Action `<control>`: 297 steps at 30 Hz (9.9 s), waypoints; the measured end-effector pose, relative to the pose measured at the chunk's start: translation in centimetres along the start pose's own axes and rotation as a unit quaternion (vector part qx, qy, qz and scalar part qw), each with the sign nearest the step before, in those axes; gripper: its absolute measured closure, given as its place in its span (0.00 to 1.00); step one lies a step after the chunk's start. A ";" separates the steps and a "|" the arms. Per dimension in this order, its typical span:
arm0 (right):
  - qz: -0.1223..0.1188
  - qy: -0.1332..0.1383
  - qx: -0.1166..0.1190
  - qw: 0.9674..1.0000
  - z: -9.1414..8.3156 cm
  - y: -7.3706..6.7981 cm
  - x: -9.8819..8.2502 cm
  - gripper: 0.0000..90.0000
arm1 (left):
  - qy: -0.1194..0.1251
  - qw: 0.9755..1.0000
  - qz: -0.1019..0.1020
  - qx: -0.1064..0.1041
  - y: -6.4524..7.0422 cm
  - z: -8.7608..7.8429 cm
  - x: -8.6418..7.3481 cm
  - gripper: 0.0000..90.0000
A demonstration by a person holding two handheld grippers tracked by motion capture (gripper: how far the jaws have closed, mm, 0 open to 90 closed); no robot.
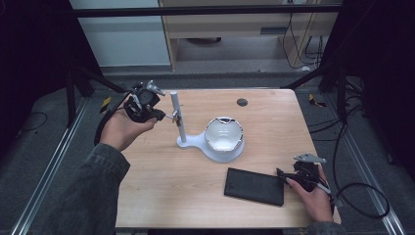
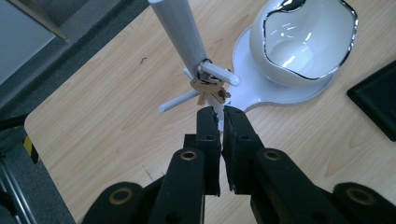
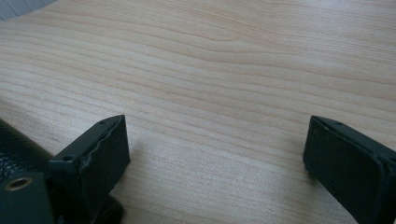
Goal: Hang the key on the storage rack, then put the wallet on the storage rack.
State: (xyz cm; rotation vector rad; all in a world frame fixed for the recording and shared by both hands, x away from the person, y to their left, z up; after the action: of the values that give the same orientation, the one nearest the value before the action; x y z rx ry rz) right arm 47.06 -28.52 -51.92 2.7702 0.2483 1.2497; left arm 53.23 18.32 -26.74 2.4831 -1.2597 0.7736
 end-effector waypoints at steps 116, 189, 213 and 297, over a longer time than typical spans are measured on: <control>-0.026 0.047 0.022 0.998 -2.2 0.5 0.9 0.05 | -0.059 0.968 0.118 -0.215 15.8 21.1 -6.9 0.99; -0.255 0.000 0.164 0.953 -8.7 -9.9 3.9 0.21 | 0.036 0.972 0.087 -0.215 13.3 20.1 -3.1 0.98; -0.300 -0.026 0.133 0.944 -7.1 -10.7 4.4 0.28 | 0.032 0.972 0.088 -0.215 13.6 19.9 -2.7 0.98; -0.259 0.214 0.194 0.922 -12.2 -5.3 7.4 0.92 | 0.092 0.958 0.091 -0.255 11.1 15.3 -0.4 0.85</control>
State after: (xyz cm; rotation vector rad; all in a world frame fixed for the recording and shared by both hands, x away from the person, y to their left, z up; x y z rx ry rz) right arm 42.11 -21.72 -39.25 2.3831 1.2925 1.7580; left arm 49.38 5.20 -39.83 1.8632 -1.4180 0.6059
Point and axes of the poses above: each handheld gripper's, and its own axes: z roughly forward along the jaws, x roughly out of its top, y roughly to its right, the point moved 1 cm from there along z, roughly forward along the jaws, and after that the axes turned 13 degrees about -x, right-handed, at the moved point
